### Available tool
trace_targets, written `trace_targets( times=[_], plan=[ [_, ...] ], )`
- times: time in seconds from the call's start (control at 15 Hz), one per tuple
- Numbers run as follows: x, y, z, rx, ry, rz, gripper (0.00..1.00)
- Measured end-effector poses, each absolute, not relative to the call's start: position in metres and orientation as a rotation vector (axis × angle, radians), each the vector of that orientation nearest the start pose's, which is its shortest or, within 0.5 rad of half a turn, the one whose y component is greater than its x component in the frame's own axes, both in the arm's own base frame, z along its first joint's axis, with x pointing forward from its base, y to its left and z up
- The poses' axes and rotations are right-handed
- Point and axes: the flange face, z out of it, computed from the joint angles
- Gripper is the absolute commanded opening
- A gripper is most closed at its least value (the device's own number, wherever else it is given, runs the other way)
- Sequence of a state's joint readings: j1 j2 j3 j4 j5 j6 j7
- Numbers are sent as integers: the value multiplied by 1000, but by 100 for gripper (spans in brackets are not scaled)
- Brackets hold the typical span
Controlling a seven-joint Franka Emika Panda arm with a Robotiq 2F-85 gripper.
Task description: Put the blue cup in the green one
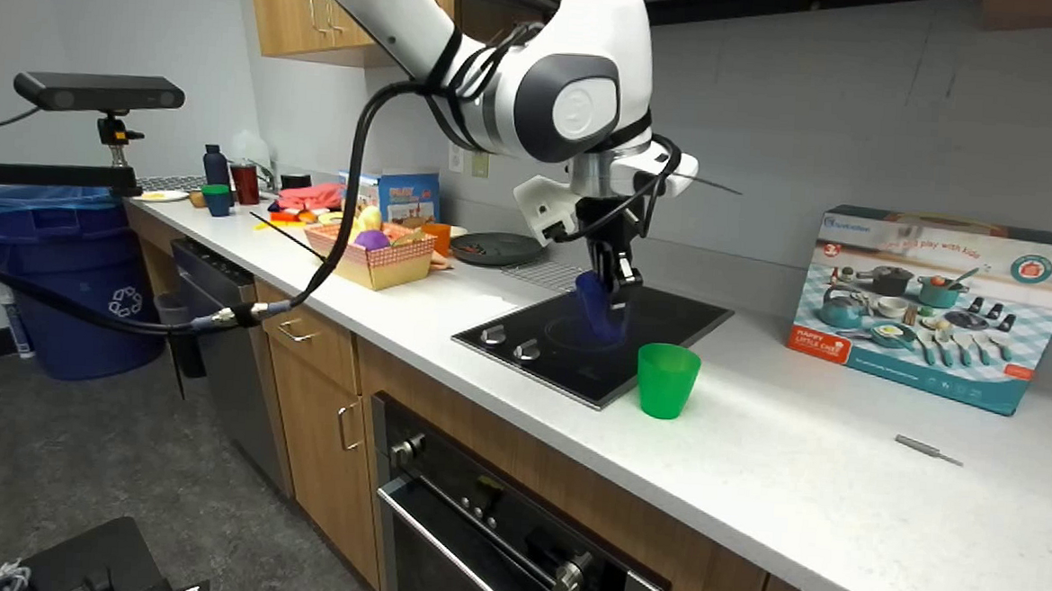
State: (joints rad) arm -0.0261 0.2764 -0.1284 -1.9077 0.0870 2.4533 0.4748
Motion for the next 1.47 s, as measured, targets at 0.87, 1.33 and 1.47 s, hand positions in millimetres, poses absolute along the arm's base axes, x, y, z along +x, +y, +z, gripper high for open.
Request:
trace_targets(
  times=[0.87,1.33,1.47],
  plan=[
    [621,-191,390,-2740,1299,-368,1],
    [636,-198,375,-2694,1316,-406,1],
    [640,-190,370,-2671,1310,-388,1]
  ],
)
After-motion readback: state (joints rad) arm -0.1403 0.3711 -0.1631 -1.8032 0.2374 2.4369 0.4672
